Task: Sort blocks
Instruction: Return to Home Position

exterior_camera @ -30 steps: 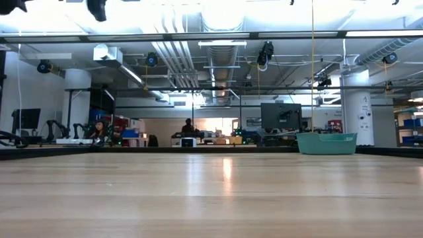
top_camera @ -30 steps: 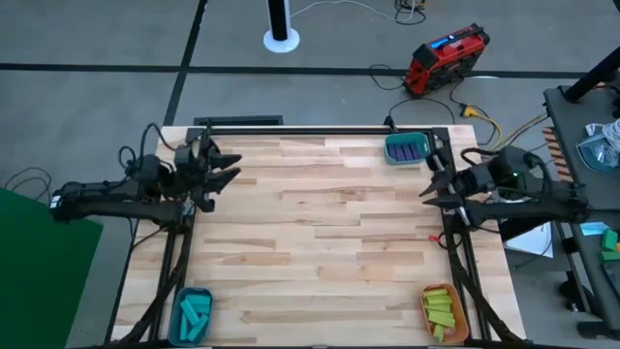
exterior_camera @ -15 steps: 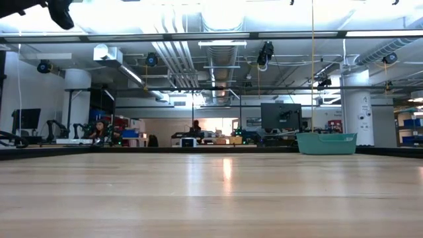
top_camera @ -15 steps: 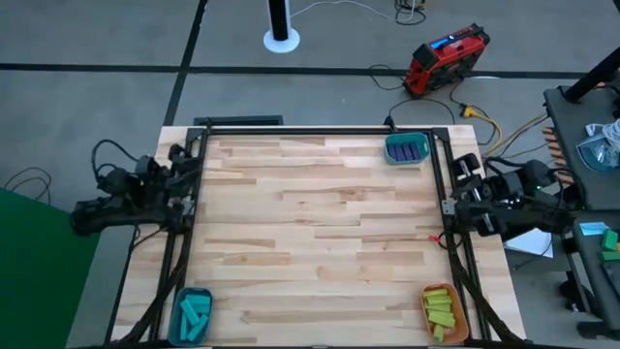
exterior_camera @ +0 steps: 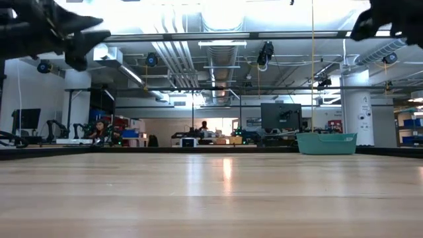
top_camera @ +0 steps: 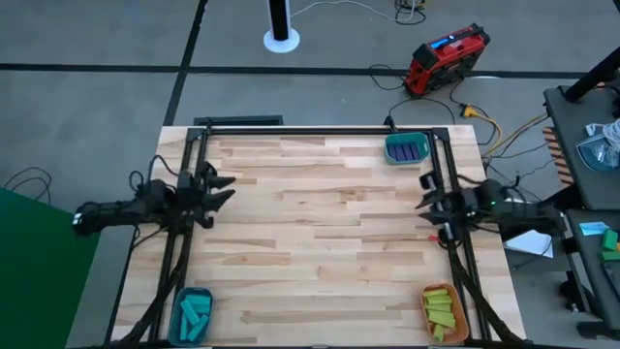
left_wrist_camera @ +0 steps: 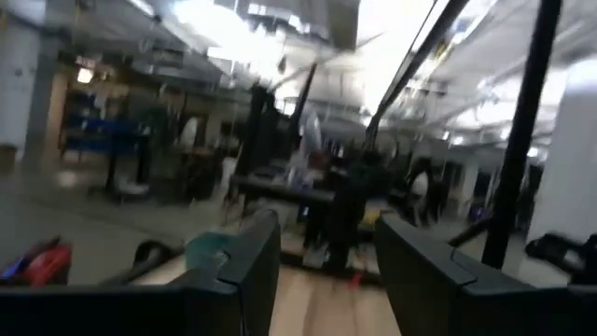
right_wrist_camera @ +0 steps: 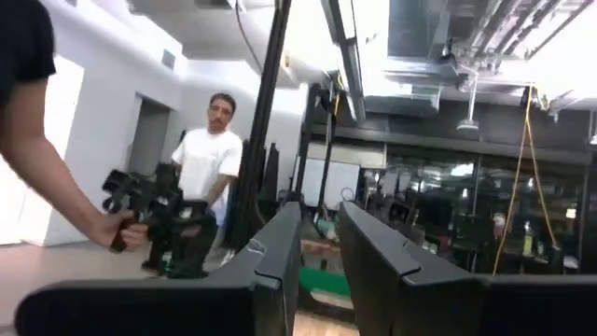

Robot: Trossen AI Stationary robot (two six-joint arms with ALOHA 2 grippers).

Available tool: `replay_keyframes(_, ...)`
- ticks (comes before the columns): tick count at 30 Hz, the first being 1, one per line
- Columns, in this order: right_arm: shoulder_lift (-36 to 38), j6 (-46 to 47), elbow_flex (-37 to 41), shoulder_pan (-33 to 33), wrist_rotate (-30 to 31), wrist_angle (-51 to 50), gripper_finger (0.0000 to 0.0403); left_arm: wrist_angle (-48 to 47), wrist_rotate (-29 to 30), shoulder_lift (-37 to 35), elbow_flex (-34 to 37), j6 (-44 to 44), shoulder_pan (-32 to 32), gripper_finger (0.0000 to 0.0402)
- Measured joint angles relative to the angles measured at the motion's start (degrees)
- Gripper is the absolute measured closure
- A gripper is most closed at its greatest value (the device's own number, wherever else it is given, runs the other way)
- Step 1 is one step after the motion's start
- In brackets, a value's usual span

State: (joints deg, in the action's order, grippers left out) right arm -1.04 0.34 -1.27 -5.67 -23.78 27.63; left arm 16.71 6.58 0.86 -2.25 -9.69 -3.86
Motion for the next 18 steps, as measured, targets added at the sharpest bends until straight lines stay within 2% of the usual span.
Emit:
replay_keyframes(3,0.6,-3.5,0.5,0.0,2.6,-6.9,0.034,-5.9,0.0,0.4,0.2,0.0,0.0,0.0247)
replay_keyframes(5,0.6,-4.0,0.6,0.0,8.2,-11.3,0.0343,-9.9,0.0,0.8,0.3,0.0,0.0,0.0247)
replay_keyframes(7,-0.1,-0.9,0.6,0.0,14.1,-14.2,0.0345,-12.1,0.0,1.6,0.3,0.0,0.0,0.0247)
replay_keyframes(9,-0.7,2.5,0.5,0.0,17.2,-17.8,0.0345,-14.1,0.0,2.2,0.6,-0.1,0.0,0.0247)
replay_keyframes(15,-2.5,7.0,0.5,0.0,17.9,-25.8,0.0335,-15.1,0.0,4.8,0.8,0.0,0.0,0.0247)
replay_keyframes(18,-3.7,7.1,0.5,0.0,18.0,-26.0,0.0328,-15.2,0.0,5.9,0.5,-0.1,0.0,0.0247)
